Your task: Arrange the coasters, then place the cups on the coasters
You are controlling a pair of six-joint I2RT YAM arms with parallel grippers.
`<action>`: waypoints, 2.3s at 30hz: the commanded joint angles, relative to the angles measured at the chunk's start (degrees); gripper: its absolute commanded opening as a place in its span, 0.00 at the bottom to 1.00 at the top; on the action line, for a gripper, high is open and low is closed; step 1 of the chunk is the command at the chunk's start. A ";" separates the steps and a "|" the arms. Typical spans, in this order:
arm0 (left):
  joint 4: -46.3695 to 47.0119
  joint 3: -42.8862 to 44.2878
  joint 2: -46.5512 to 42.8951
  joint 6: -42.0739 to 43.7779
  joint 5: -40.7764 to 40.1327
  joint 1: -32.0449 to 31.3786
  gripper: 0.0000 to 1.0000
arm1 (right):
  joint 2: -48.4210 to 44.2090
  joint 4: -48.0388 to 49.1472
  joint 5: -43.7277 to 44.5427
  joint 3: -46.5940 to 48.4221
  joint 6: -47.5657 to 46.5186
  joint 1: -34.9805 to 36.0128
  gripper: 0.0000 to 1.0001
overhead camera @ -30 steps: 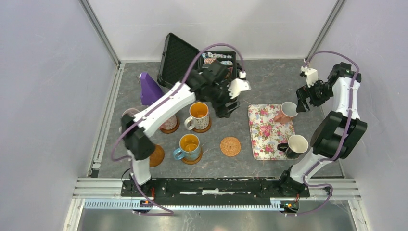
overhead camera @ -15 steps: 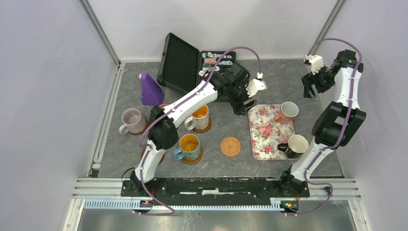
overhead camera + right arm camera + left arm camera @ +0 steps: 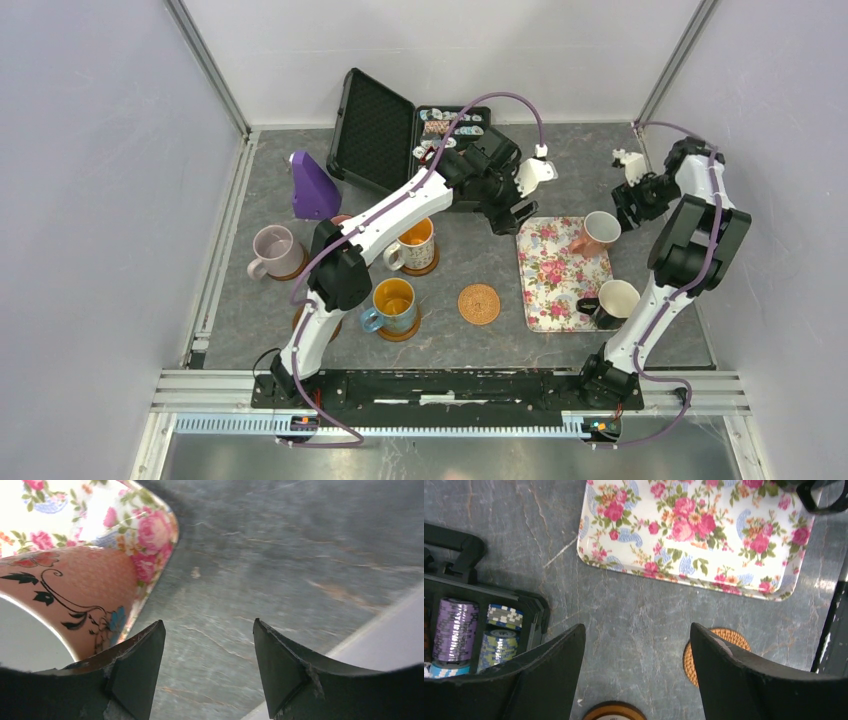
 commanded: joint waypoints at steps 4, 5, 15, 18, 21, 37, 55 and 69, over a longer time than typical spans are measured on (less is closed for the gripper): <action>10.18 0.44 2.48 -6.00 2.24 -0.82 0.79 | -1.67 2.42 -5.01 -9.71 3.70 0.35 0.70; 11.29 0.61 3.10 -6.39 0.95 -1.46 0.78 | -1.94 2.83 -5.42 -10.81 4.13 0.36 0.70; 15.32 1.81 9.28 -6.86 -4.99 -6.54 0.80 | -5.22 4.82 -6.23 -16.71 4.70 1.06 0.70; 17.54 0.33 9.62 -7.83 -5.26 -7.36 0.83 | -5.99 5.44 -6.23 -17.77 4.95 1.15 0.70; 21.18 -1.27 9.88 -9.91 -5.25 -7.53 0.84 | -6.54 5.69 -6.46 -18.81 5.20 1.24 0.70; 29.00 -6.34 11.21 -11.29 -4.48 -9.72 0.76 | -9.76 6.77 -8.35 -24.19 5.84 2.79 0.71; 30.02 -8.41 11.05 -16.87 -10.81 -11.24 0.32 | -12.03 7.94 -11.90 -27.02 8.23 6.51 0.71; 39.58 -26.88 -7.01 -27.91 -25.37 -11.21 0.02 | -12.05 9.11 -12.96 -17.91 13.73 5.46 0.81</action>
